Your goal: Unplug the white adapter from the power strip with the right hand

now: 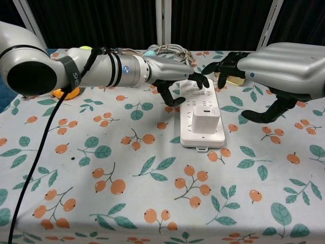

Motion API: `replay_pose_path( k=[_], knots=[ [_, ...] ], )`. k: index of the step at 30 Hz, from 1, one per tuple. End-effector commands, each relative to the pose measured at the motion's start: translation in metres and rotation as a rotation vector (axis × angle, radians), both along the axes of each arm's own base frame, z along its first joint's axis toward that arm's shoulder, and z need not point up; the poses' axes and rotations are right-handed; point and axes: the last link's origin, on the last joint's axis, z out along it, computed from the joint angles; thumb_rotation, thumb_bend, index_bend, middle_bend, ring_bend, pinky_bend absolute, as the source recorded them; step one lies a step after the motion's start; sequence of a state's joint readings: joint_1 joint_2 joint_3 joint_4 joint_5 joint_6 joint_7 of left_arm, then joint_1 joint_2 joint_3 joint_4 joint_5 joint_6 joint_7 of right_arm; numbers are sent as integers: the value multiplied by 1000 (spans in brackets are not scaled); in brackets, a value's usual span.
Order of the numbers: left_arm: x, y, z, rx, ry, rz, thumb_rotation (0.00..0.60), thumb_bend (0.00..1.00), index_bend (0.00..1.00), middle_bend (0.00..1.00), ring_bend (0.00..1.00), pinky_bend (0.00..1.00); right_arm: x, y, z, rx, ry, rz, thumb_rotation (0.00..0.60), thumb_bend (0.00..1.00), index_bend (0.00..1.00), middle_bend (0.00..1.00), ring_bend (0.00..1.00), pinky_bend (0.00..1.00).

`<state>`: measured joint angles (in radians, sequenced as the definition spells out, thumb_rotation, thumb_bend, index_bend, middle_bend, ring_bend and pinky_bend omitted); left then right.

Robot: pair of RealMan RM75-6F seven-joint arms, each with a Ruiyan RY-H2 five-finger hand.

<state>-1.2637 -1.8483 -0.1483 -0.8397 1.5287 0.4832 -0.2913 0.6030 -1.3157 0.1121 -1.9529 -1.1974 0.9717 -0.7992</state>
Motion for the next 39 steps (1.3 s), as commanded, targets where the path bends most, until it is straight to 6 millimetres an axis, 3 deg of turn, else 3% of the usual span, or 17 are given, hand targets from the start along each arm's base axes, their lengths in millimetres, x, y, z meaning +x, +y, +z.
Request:
replay_pose_path(
  k=[1,17,24,31,39],
  knots=[
    [-1,0,0,-1,-1,-4,600,550,112,130,0,34,2,-2,-8,14,10,1,600,327,40,234,38,259],
    [-1,0,0,-2,-18,-17,600,548,112,130,0,35,1,-5,-39,14,40,21,600,327,144,297,100,328],
    [-2,1,1,3,-25,-20,600,547,112,130,0,34,0,-8,-45,-3,21,15,600,327,171,348,202,408],
    [-2,2,1,5,-30,-17,600,547,112,130,0,34,2,-11,-52,10,16,14,600,327,199,357,208,414],
    [-2,3,0,7,-33,-18,600,545,113,130,0,34,4,-13,-59,15,34,24,600,350,314,376,268,462]
  ],
)
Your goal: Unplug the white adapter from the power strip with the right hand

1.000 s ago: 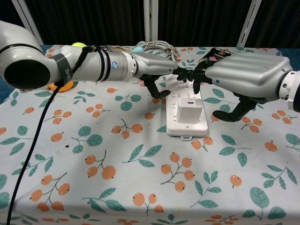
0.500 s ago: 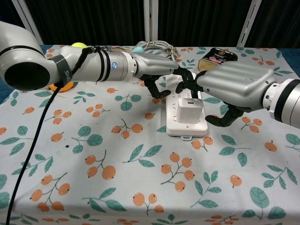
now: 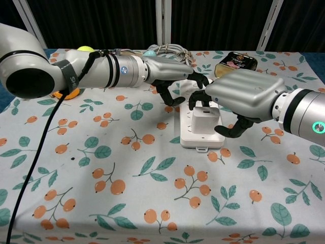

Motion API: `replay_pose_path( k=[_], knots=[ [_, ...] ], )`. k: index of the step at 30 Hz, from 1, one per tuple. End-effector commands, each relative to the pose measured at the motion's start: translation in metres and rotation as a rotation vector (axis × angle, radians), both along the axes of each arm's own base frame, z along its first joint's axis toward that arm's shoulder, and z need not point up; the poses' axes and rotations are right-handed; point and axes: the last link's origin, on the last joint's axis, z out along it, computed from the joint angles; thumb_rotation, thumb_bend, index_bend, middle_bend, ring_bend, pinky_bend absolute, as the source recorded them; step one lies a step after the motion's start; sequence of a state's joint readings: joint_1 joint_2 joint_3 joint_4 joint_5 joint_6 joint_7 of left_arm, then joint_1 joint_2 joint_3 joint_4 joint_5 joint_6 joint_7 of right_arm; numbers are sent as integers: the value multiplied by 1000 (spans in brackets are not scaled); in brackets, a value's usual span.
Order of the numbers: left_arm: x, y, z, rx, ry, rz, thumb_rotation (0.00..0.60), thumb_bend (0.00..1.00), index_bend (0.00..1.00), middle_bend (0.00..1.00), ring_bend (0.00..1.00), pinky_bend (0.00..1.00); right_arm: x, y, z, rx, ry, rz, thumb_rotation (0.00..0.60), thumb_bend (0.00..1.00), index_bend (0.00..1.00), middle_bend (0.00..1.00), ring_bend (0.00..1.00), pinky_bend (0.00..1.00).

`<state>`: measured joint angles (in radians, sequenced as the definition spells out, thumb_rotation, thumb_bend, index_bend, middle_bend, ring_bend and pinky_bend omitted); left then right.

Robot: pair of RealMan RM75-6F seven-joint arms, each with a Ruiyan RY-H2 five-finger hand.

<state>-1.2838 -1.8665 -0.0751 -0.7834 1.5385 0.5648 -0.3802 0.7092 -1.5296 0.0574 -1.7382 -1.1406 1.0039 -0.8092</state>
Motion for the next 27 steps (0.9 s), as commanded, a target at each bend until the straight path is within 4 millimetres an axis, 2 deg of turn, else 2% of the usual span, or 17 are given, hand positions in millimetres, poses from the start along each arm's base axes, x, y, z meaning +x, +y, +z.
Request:
replay_pose_path(
  k=[1,13,21,27],
  knots=[
    [0,0,-1,0,1,0,600,545,113,130,0,35,0,-1,-2,0,4,-1,600,354,327,379,275,468],
    [-1,1,-3,-2,0,2,600,543,113,130,0,35,-1,-5,-12,7,11,6,600,427,641,545,440,626],
    [-3,2,-4,-6,2,2,600,542,113,130,0,35,-2,-6,-15,11,-4,19,600,492,974,718,568,737],
    [-4,1,-6,-10,8,0,600,542,113,130,0,34,-1,-5,-11,6,-54,44,600,552,1000,796,615,771]
  ],
)
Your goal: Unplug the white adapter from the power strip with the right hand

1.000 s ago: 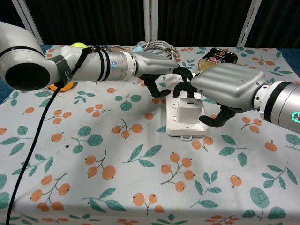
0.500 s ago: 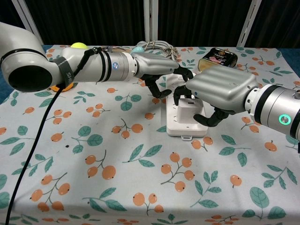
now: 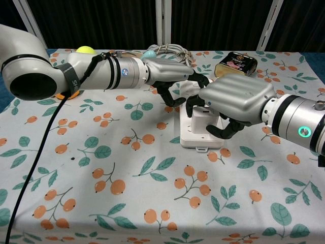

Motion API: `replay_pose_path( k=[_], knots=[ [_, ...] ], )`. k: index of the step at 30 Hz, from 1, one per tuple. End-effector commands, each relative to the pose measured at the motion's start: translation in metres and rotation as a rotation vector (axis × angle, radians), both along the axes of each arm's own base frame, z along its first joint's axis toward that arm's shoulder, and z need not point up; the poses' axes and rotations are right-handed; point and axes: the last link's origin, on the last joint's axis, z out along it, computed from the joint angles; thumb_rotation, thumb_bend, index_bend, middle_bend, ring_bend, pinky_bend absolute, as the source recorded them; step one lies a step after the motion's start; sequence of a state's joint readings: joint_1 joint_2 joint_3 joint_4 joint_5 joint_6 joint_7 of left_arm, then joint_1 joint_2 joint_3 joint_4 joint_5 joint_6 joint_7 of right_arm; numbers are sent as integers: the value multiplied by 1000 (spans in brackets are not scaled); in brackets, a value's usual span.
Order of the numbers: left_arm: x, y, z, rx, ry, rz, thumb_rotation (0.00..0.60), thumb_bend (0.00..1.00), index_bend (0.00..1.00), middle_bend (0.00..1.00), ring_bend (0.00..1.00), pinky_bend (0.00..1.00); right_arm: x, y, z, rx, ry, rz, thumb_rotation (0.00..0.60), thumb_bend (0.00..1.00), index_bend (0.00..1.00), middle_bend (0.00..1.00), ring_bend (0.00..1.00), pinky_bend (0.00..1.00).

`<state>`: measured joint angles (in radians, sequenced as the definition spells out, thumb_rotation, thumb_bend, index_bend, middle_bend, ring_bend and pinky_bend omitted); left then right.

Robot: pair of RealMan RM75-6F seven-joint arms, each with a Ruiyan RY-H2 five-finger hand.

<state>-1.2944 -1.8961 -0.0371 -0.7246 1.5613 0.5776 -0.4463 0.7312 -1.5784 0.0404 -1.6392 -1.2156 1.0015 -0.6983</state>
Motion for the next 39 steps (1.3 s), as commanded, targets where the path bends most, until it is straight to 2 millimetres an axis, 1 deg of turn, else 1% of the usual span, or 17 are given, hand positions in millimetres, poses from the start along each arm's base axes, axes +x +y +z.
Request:
replay_pose_path(
  k=[1,16,28,34,39],
  knots=[
    [-1,0,-1,-1,3,-1,600,542,113,130,0,34,-1,1,2,-4,-19,15,600,555,1000,802,619,774],
    [-4,0,-2,-2,14,-4,600,541,113,130,0,34,-8,7,11,-22,-76,42,600,557,1000,840,646,788],
    [-9,-1,-4,-5,25,-5,600,541,113,130,0,33,-16,0,15,-21,-148,-31,600,556,1000,840,646,788],
    [-10,-1,-4,-7,25,-6,600,541,113,130,0,33,-19,-2,17,-23,-164,-38,600,555,1000,840,646,788],
    [-10,-2,-5,-10,26,-5,600,541,113,130,0,33,-13,-1,16,-19,-187,-18,600,555,1000,840,646,788]
  ],
)
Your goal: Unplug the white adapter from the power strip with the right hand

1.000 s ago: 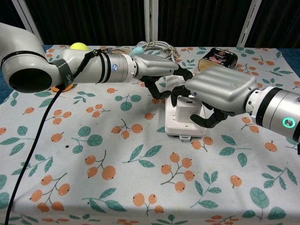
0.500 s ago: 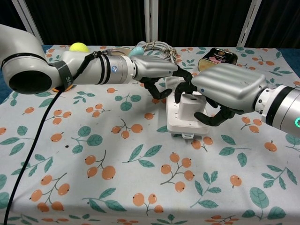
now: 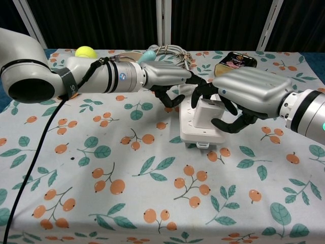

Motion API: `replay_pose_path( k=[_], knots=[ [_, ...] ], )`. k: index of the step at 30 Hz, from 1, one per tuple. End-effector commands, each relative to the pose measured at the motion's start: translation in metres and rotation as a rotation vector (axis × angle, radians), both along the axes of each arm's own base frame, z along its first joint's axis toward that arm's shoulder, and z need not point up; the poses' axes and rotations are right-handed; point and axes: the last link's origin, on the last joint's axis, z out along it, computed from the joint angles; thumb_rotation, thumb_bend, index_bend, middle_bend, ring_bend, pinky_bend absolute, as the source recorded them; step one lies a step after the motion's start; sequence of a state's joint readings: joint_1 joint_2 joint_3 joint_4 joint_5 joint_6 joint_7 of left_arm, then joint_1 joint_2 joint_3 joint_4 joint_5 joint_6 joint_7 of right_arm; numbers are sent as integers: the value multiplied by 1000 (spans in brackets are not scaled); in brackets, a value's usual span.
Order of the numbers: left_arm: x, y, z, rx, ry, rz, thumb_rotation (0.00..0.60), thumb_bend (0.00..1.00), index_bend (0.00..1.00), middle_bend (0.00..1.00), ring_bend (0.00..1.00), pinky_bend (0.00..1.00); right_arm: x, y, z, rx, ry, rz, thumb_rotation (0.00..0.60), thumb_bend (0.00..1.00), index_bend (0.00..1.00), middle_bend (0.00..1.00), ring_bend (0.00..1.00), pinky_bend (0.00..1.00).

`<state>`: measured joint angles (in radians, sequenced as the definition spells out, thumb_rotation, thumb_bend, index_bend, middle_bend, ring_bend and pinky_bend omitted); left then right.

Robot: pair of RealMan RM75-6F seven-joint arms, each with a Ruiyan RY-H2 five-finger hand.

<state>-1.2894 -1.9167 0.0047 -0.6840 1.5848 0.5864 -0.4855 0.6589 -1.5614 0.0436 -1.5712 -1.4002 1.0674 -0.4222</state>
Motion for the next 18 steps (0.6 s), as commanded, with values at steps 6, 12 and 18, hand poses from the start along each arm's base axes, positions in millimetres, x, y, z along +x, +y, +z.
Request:
replay_pose_path(
  k=[6,12,18],
  knots=[
    [-1,0,0,0,0,0,600,541,114,130,0,33,5,-1,4,-12,-21,5,600,555,1000,840,646,788],
    [-2,1,-1,0,-1,2,600,541,113,130,0,33,-4,-2,6,-12,-33,-34,600,554,1000,840,646,788],
    [-2,2,2,4,-13,6,600,541,113,130,0,33,-3,2,17,-19,-65,-26,600,552,1000,840,646,788]
  ],
)
